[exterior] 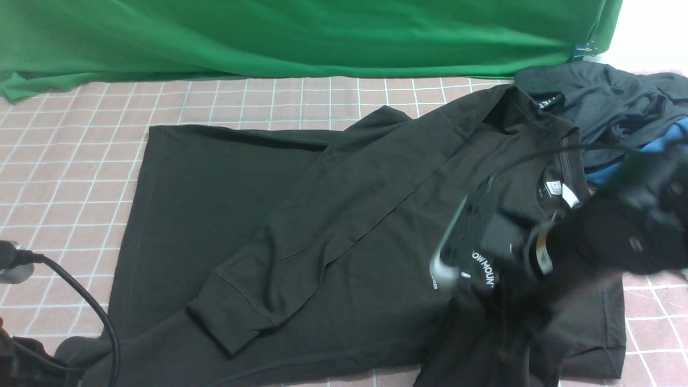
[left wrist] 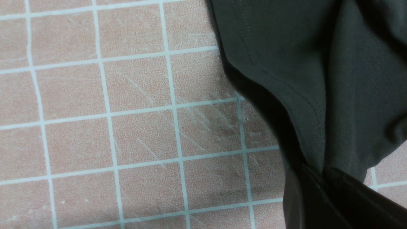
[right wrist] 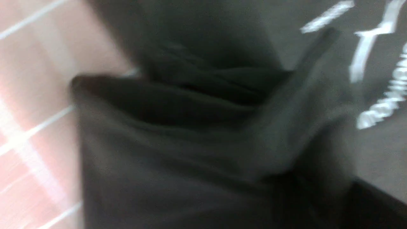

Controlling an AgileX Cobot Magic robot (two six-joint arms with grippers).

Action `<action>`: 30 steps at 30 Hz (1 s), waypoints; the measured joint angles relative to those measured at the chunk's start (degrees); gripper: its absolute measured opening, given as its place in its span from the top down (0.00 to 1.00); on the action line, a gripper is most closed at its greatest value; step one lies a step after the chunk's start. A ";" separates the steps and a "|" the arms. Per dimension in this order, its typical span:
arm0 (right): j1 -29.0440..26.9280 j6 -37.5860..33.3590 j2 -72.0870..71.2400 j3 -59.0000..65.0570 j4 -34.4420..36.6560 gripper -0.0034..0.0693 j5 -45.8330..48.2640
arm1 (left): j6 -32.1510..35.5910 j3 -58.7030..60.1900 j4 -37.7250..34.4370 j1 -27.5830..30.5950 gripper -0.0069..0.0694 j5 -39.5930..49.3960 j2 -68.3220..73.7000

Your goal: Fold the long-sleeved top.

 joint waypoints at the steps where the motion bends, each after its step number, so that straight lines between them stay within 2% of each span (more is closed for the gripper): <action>1: -0.77 1.43 0.36 -1.04 -0.12 0.47 0.06 | 0.00 0.00 0.00 0.00 0.86 0.00 0.00; 2: -1.38 2.75 0.48 -2.02 -0.19 0.38 0.64 | 0.00 0.00 -0.06 0.00 0.86 0.00 0.00; 3: -1.61 3.39 0.48 -2.40 -0.23 0.32 1.13 | 0.00 0.00 -0.12 0.00 0.86 0.00 0.00; 4: -1.61 5.16 -0.48 -3.76 -0.23 0.20 3.16 | 0.00 0.00 -0.18 0.00 0.86 0.00 0.00; 6: -0.99 6.29 -1.35 -3.95 -0.23 0.18 4.25 | 0.00 0.00 -0.18 0.00 0.86 0.00 0.00; 12: 11.61 8.25 -10.18 1.74 0.59 0.26 7.90 | -0.06 0.00 -0.18 0.00 0.86 0.00 0.00; 14: 18.01 7.61 -12.12 6.08 0.91 0.27 7.00 | -0.17 0.00 -0.18 0.00 0.86 0.00 0.00; 18: 26.22 6.82 -12.51 13.70 -1.18 0.28 2.10 | -0.05 0.00 -0.18 0.00 0.86 0.00 0.00; 23: 26.35 11.07 -10.39 18.42 -8.29 0.28 -4.11 | -0.05 0.00 -0.18 0.00 0.86 0.00 0.00; 30: 20.38 12.08 -4.95 18.82 -10.21 0.28 -8.15 | -0.05 0.00 -0.18 0.00 0.86 0.00 0.00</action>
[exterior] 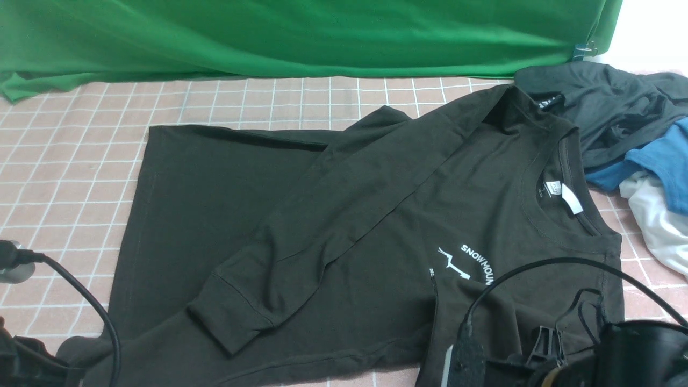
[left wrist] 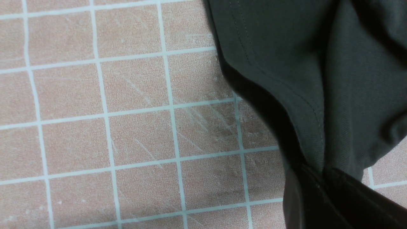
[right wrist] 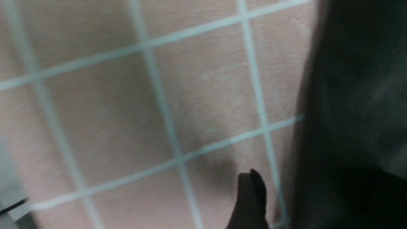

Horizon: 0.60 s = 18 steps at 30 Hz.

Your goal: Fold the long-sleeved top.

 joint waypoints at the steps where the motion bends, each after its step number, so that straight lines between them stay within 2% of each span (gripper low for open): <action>1: -0.55 0.00 0.57 0.00 -0.10 0.28 -0.38 | 0.00 0.00 0.00 0.00 0.86 0.00 0.00; 3: -1.36 0.00 1.25 0.00 -0.11 0.29 -0.71 | 0.00 0.00 -0.11 0.00 0.86 0.00 0.00; 5: -1.87 0.05 1.44 -0.15 -0.13 0.34 -0.93 | 0.00 0.00 -0.46 0.00 0.86 0.00 0.00; 8: -2.18 0.05 1.51 -0.15 -0.59 0.47 -0.80 | 0.00 0.00 -0.46 0.00 0.86 0.00 0.00; 9: -2.19 0.05 1.51 -0.15 -0.69 0.55 -0.53 | 0.00 0.00 -0.46 0.00 0.86 0.00 0.00; 10: -2.19 0.05 1.51 -0.15 -0.69 0.55 -0.45 | 0.00 0.00 -0.48 0.00 0.86 0.00 0.00; 11: -2.19 0.05 1.51 -0.19 -0.73 0.68 0.30 | 0.00 0.00 -0.88 0.00 0.86 0.00 0.00; 13: -2.19 0.05 1.51 -0.47 -0.73 0.74 1.11 | 0.00 0.00 -1.08 0.00 0.86 0.00 0.00; 14: -2.19 0.05 1.51 -1.18 -0.73 0.83 3.24 | 0.06 0.00 -1.54 0.00 0.86 0.00 0.00; 15: -2.19 0.05 1.43 -2.12 -0.81 0.87 5.19 | 0.06 0.00 -1.71 0.00 0.86 0.00 0.00; 18: -2.19 0.05 0.09 -5.14 -0.61 0.90 10.61 | 0.06 0.00 -1.93 0.00 0.86 0.00 0.00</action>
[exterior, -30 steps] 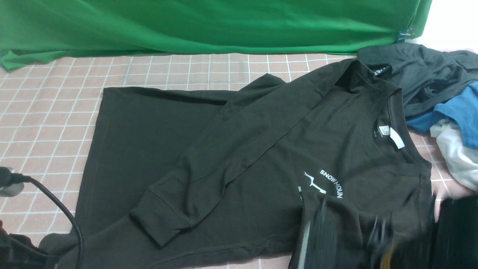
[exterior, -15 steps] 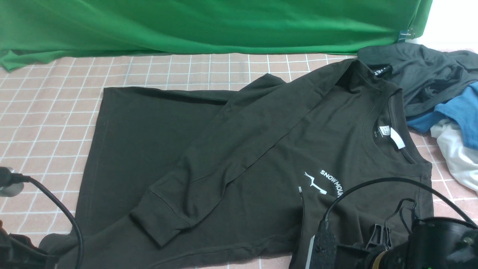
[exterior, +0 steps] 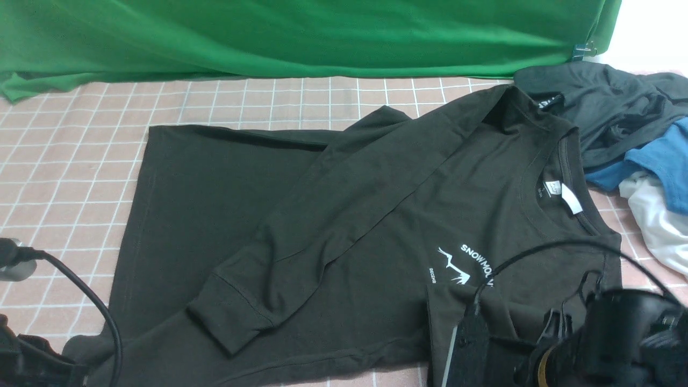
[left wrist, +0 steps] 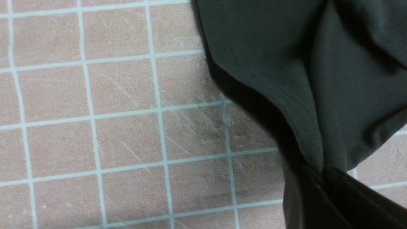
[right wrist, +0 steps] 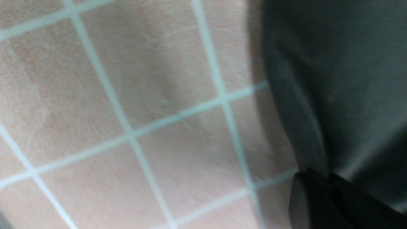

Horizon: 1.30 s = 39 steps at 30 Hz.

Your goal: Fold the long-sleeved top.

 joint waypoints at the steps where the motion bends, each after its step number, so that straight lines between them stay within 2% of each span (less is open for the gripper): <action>1: 0.00 0.00 -1.00 -1.48 0.32 0.90 2.34 | 0.00 0.00 0.00 0.00 0.86 0.00 0.00; 7: -0.41 0.00 -8.70 -11.41 1.44 0.90 11.18 | 0.01 0.00 0.00 0.00 0.86 0.00 0.00; 16: -9.11 -3.52 -9.45 -21.95 0.31 0.90 9.79 | 0.22 0.00 0.00 0.00 0.86 0.00 0.00; 21: -15.47 -9.05 -7.48 -22.80 0.20 0.90 4.39 | 0.22 0.00 -0.01 0.00 0.86 0.00 0.00; 27: -20.48 -13.73 -5.38 -22.80 0.14 0.90 -3.20 | 0.22 0.00 -0.06 0.00 0.86 0.00 0.00; 33: -22.80 -18.67 -2.81 -22.80 0.08 0.90 -11.07 | 0.22 0.00 -0.06 0.00 0.86 0.00 0.00; 39: -22.88 -29.12 -1.47 -22.80 0.14 0.90 -19.11 | 0.22 0.00 -0.06 0.00 0.86 0.00 0.00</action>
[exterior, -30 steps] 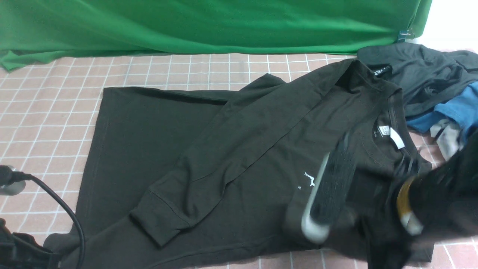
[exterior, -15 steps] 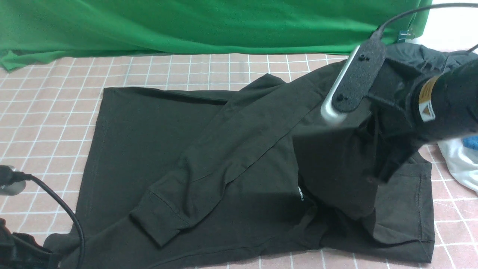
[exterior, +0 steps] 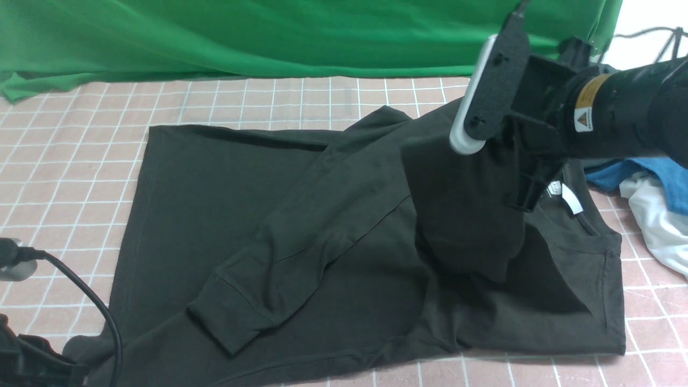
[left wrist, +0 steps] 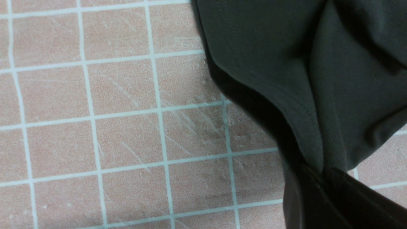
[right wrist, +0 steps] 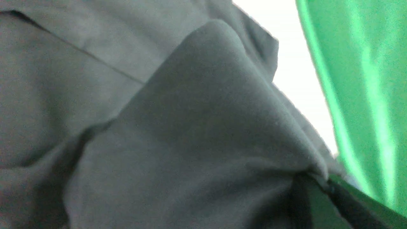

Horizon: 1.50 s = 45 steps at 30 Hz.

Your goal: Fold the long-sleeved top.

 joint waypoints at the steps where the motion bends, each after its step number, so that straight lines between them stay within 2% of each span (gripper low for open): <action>1: 0.00 -1.36 0.00 -0.20 0.00 0.90 -0.64 | 0.00 0.00 0.00 0.00 0.86 0.00 0.00; 9: 0.00 -9.93 0.00 -2.05 1.41 0.90 -4.23 | 0.17 0.00 0.00 0.00 0.86 0.00 0.00; 14: 0.00 -16.82 0.12 -2.17 5.58 0.90 -7.84 | 0.22 0.00 0.00 0.00 0.86 0.00 0.00; 22: 0.00 -18.41 4.25 -2.30 6.51 0.90 -12.22 | 0.22 0.00 0.00 0.00 0.86 0.00 0.00; 24: 0.00 -18.35 6.91 -2.30 6.63 0.87 -14.03 | 0.22 0.00 0.00 0.00 0.86 0.00 0.00; 27: 0.00 -18.35 9.25 -2.30 6.77 0.74 -16.52 | 0.22 0.00 0.00 0.00 0.86 0.06 0.00; 28: 0.00 -18.35 10.08 -2.30 6.77 0.63 -18.12 | 0.22 0.00 0.00 0.00 0.86 0.06 0.00; 29: 0.00 -18.35 10.19 -2.30 6.77 0.61 -18.69 | 0.22 0.00 0.00 0.00 0.86 0.06 0.00; 30: -0.12 -18.03 11.11 -2.30 6.78 0.43 -21.29 | 0.22 0.00 0.00 0.00 0.86 0.11 0.00; 31: -0.12 -17.94 11.06 -2.30 6.78 0.41 -21.59 | 0.22 0.00 0.00 0.00 0.86 0.11 0.00; 32: -0.32 -17.25 11.42 -2.30 6.78 0.30 -23.13 | 0.22 0.00 0.00 0.00 0.86 0.11 0.00; 34: -0.92 -14.42 11.28 -2.30 6.78 0.18 -24.51 | 0.22 0.00 0.00 0.00 0.86 0.12 0.00; 35: -1.49 -10.69 10.60 -2.30 6.78 0.17 -24.51 | 0.22 0.00 0.00 0.00 0.86 0.18 0.00; 36: -1.65 -10.06 10.45 -2.30 6.78 0.17 -24.20 | 0.22 0.00 0.00 0.00 0.86 0.18 0.00; 39: -2.45 4.18 6.73 -2.30 7.03 0.25 -18.79 | 0.22 0.00 0.00 0.00 0.86 0.18 0.00; 40: -2.50 14.87 5.21 -2.44 7.55 0.30 -14.24 | 0.22 0.00 0.00 0.00 0.86 0.18 0.00; 41: -2.56 16.48 5.01 -2.45 7.81 0.32 -12.40 | 0.22 0.00 0.00 0.00 0.86 0.18 0.00; 42: -2.58 26.94 3.77 -2.51 9.07 0.38 -5.36 | 0.22 0.00 0.00 0.00 0.86 0.07 0.00; 43: -2.58 33.20 3.65 -2.36 10.39 0.41 -0.61 | 0.22 0.00 0.00 0.00 0.86 0.01 0.00; 45: -2.71 37.88 4.69 -1.72 12.35 0.43 5.78 | 0.22 0.00 0.00 0.00 0.86 0.01 0.00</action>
